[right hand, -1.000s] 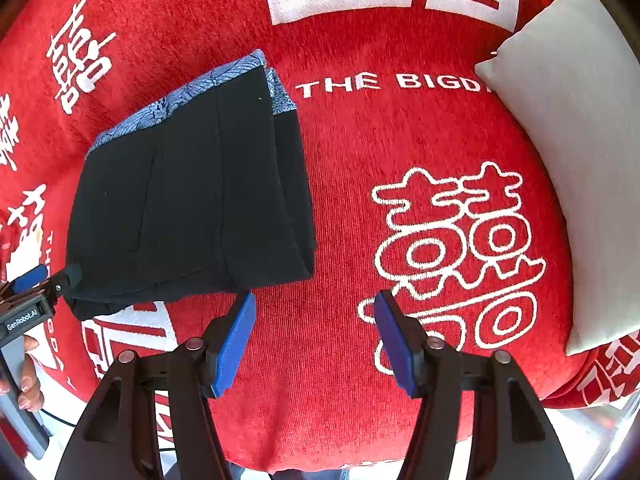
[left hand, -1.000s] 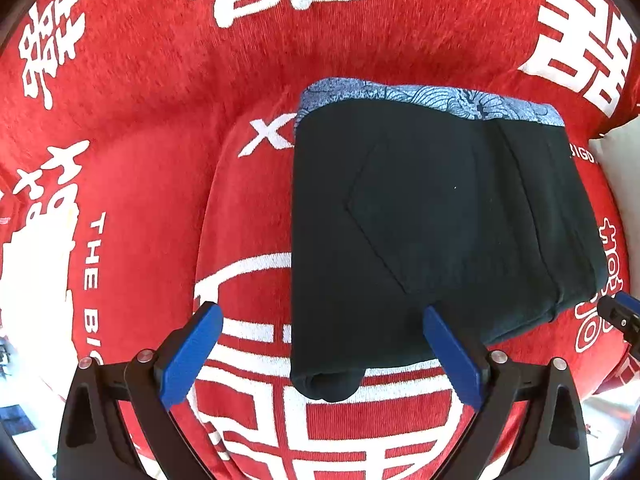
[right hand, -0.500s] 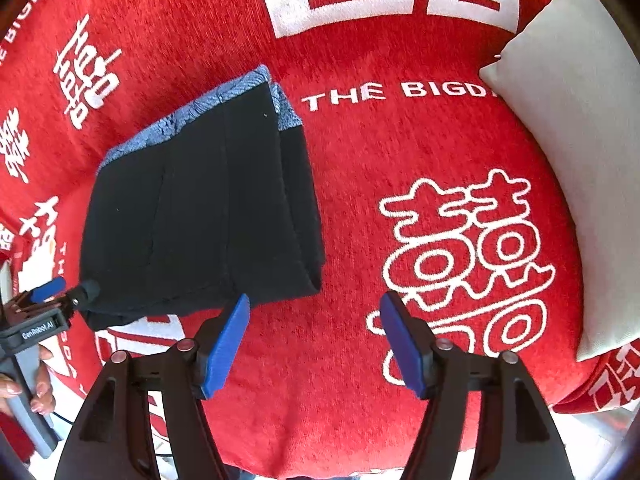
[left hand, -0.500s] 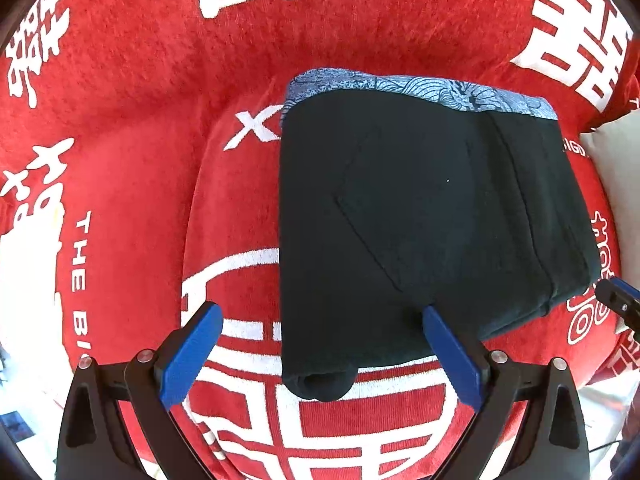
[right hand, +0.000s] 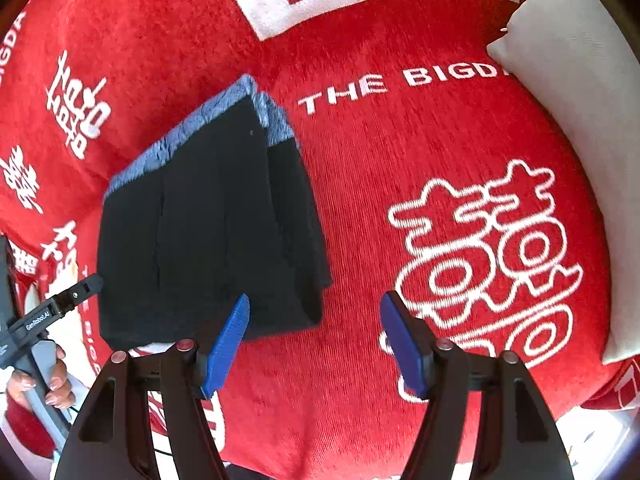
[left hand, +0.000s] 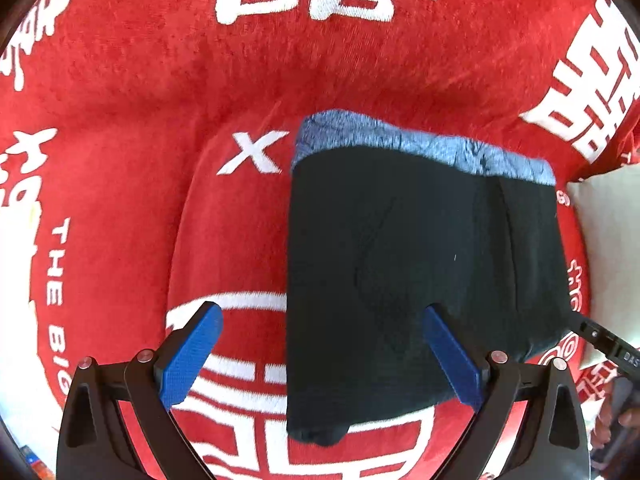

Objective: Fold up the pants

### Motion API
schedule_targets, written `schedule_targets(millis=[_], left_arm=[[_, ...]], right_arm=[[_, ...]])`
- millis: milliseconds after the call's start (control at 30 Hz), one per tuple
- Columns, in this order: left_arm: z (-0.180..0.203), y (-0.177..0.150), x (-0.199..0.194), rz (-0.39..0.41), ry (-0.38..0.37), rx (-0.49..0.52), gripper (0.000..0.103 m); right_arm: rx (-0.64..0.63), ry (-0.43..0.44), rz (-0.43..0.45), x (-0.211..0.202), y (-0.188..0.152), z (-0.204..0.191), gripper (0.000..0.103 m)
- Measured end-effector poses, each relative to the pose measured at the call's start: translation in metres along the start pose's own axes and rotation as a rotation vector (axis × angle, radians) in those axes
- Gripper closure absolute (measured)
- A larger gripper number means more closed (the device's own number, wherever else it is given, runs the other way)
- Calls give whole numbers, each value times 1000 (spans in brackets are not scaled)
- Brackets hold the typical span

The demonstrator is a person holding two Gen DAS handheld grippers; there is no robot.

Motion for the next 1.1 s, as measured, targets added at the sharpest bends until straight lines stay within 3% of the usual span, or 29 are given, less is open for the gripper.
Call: schedule_targets(millis=[200, 567, 767, 833, 967, 1100], left_arm=[[-2, 18, 16, -16, -85, 41, 3], [0, 25, 58, -108, -343, 69, 3], [11, 23, 67, -112, -373, 50, 4], [17, 23, 64, -93, -396, 48, 20], [23, 22, 55, -47, -372, 77, 31], [24, 24, 43, -22, -368, 67, 37]], right_arm=[[-5, 94, -25, 22, 24, -2, 31], [5, 415, -104, 69, 52, -5, 31], [85, 530, -146, 80, 54, -3, 31], [140, 559, -174, 85, 54, 0, 38], [159, 580, -163, 76, 49, -2, 60], [190, 607, -147, 66, 48, -5, 65]])
Point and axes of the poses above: each gripper's, at about its wrist camera, not at the fingertips, and x roughly the way its jaws point, z to its right, y to its top, the point moved 7 cm from there along x, roughly the way its jaws point, and after that the axes turned 4 degrees about z, right-handed, at the moved point
